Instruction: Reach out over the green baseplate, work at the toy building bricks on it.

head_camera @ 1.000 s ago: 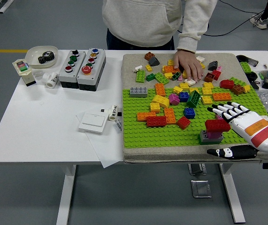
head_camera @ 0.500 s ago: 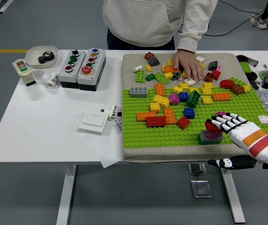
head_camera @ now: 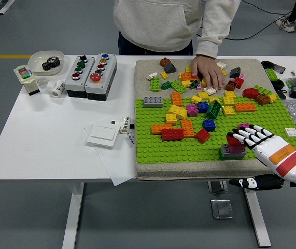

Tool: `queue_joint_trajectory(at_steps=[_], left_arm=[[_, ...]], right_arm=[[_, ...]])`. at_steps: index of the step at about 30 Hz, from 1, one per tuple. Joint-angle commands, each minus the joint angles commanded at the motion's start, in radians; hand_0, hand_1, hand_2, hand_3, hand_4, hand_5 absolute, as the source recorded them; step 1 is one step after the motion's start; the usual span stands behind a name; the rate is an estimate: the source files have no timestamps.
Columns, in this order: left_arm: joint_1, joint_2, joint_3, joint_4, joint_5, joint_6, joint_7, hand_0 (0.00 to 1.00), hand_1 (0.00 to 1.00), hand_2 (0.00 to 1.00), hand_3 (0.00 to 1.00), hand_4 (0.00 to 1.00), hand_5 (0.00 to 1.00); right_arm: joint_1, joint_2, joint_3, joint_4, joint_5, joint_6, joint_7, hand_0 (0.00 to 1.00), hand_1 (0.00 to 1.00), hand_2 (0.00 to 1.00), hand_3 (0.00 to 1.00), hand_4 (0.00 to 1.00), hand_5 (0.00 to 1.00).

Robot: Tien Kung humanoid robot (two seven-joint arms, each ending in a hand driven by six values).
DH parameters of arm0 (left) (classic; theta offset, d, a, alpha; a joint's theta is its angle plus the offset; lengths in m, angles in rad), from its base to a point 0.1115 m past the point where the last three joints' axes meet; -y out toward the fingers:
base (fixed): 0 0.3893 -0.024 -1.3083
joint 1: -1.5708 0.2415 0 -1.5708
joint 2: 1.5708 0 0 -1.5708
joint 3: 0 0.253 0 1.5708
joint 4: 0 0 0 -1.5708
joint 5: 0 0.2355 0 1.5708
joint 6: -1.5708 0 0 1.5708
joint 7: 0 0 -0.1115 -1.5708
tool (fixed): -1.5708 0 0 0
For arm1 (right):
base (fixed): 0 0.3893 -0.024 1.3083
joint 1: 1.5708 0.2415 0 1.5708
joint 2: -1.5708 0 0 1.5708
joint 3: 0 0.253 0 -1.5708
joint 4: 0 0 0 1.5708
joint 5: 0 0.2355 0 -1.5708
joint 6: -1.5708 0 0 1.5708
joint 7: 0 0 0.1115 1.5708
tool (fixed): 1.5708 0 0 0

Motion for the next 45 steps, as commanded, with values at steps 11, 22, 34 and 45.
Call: queue_joint_trajectory(at_steps=[11, 22, 34, 45], left_arm=[[-0.002, 0.0, 0.005, 0.0, -0.008, 0.001, -0.003, 0.602, 0.682, 0.647, 0.548, 0.561, 0.612], [-0.005, 0.001, 0.007, -0.001, -0.009, 0.0, -0.003, 0.601, 0.682, 0.646, 0.548, 0.559, 0.611], [-0.005, 0.001, 0.008, -0.002, -0.01, 0.0, -0.003, 0.601, 0.682, 0.645, 0.549, 0.559, 0.61], [-0.006, 0.001, 0.01, -0.001, -0.014, 0.0, -0.005, 0.601, 0.681, 0.646, 0.55, 0.56, 0.608]], right_arm=[[-0.005, 0.003, -0.012, -0.014, -0.006, 0.01, -0.001, 0.998, 0.952, 0.977, 0.998, 0.998, 0.946], [-0.003, 0.001, -0.021, -0.018, -0.008, 0.031, -0.004, 0.998, 0.925, 0.959, 0.978, 0.998, 0.924], [-0.005, 0.0, -0.027, -0.015, -0.012, 0.04, -0.008, 0.998, 0.926, 0.952, 0.976, 0.998, 0.905], [0.001, -0.001, -0.024, -0.005, -0.007, 0.028, -0.005, 0.998, 0.923, 0.949, 0.973, 0.998, 0.899]])
